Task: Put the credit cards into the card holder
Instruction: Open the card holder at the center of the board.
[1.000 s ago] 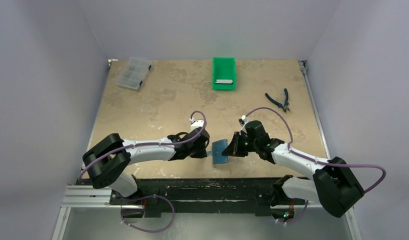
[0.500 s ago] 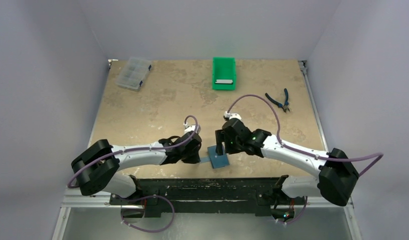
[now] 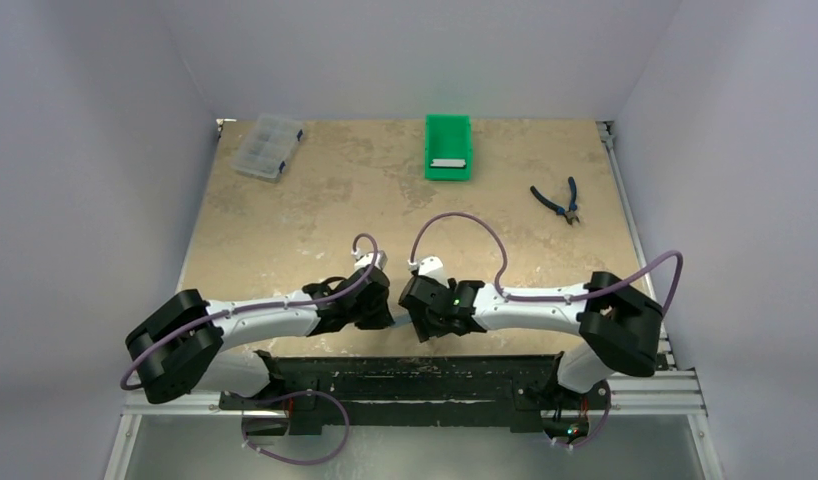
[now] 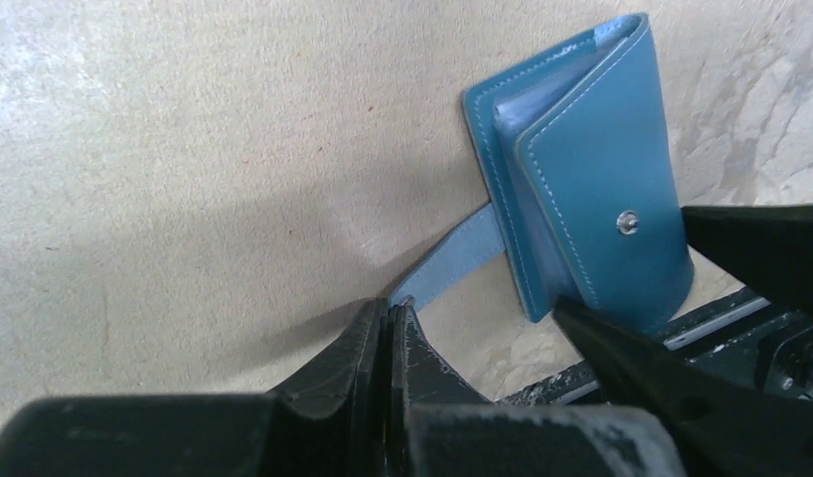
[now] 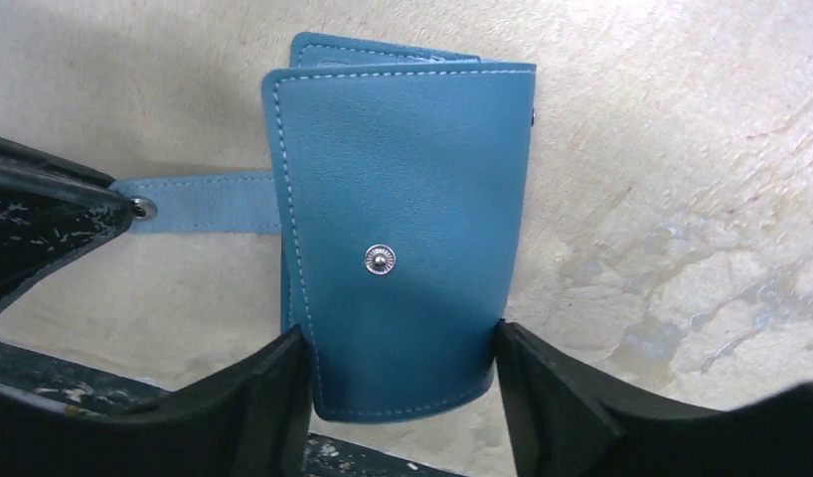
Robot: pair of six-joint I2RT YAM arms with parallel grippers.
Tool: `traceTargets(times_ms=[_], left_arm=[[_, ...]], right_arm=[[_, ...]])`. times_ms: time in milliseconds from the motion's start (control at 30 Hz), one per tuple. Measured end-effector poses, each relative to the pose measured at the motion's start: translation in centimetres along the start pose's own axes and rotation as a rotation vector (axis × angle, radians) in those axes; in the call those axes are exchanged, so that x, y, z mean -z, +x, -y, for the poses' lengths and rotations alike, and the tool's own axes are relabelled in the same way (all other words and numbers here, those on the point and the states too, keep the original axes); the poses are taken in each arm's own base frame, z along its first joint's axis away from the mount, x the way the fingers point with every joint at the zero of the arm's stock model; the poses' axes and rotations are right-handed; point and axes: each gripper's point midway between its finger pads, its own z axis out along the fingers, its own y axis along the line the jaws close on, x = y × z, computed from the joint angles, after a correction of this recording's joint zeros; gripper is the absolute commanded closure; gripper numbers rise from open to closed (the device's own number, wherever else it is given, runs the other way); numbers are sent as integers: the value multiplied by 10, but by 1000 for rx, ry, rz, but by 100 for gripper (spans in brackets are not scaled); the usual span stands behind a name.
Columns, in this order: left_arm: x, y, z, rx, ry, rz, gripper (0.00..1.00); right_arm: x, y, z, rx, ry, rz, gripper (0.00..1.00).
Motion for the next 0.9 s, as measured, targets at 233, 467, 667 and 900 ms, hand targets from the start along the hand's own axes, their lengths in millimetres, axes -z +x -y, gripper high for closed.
traceTargets(times_ms=[233, 467, 667, 900], left_arm=[[6, -7, -2, 26, 13, 27, 100], [9, -14, -9, 43, -6, 53, 100], [10, -13, -17, 40, -35, 46, 100], [15, -9, -25, -3, -60, 27, 100]], right_arm=[[23, -17, 4, -187, -183, 86, 56], [21, -28, 27, -486, -492, 63, 62], [19, -24, 31, -624, -660, 33, 57], [10, -36, 49, -613, -533, 22, 33]])
